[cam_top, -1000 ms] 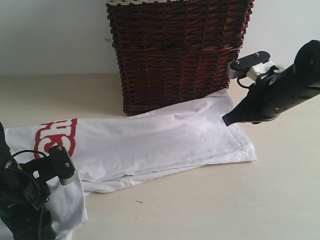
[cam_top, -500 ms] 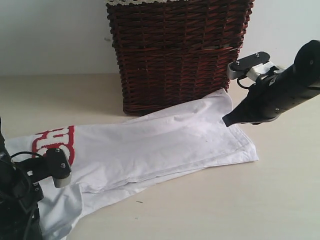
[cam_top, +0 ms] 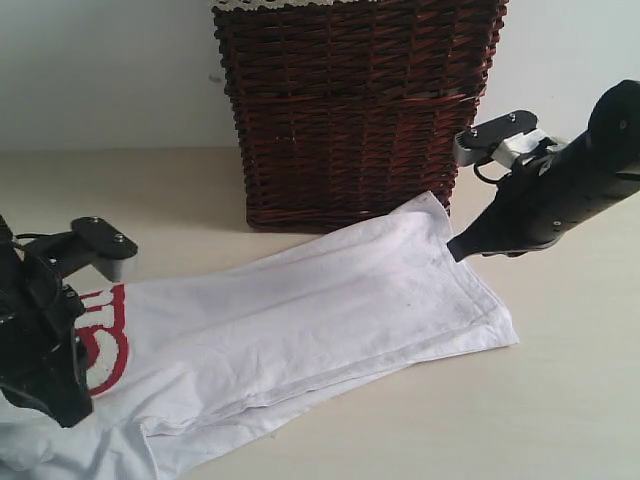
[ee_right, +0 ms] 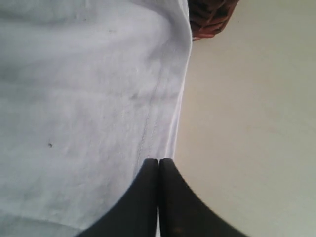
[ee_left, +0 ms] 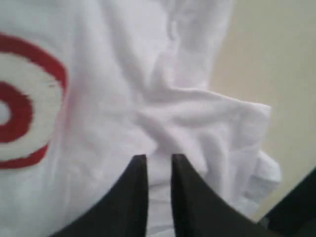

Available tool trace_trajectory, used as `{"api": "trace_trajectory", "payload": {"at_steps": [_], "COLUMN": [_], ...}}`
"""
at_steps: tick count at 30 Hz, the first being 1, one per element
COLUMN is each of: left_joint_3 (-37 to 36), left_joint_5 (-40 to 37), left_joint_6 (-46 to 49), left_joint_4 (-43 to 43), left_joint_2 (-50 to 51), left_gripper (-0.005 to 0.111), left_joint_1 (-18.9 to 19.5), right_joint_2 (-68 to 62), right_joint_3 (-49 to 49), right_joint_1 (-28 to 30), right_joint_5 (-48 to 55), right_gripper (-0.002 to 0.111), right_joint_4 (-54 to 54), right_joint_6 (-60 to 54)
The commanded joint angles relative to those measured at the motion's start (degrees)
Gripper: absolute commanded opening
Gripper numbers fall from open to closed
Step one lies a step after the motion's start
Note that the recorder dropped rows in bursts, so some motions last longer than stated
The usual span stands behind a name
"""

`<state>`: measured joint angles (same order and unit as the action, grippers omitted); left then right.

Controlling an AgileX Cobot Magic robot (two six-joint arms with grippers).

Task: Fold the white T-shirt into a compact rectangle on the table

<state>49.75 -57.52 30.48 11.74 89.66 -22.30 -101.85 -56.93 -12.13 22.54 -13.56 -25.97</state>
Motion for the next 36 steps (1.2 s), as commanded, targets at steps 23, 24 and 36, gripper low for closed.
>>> {"api": "trace_trajectory", "payload": {"at_steps": [23, 24, 36], "left_joint_3": [-0.94, -0.05, 6.72], "left_joint_5": [28.59, 27.92, 29.22], "left_joint_6": [-29.37, -29.37, -28.80], "left_joint_4": [-17.32, -17.02, -15.73], "left_joint_2": [16.10, 16.45, 11.90], "left_gripper": [0.000, 0.000, 0.000], "left_joint_1": [21.15, 21.15, 21.04], "right_joint_2": [-15.58, -15.73, -16.08], "right_joint_3": [-5.78, -5.78, -5.66], "right_joint_1": [0.12, 0.12, 0.12], "right_joint_5": [5.10, 5.22, 25.08], "right_gripper": [0.000, 0.000, 0.000], "right_joint_4": [-13.21, -11.77, 14.29], "right_joint_6": [-17.25, -15.40, 8.22]}}
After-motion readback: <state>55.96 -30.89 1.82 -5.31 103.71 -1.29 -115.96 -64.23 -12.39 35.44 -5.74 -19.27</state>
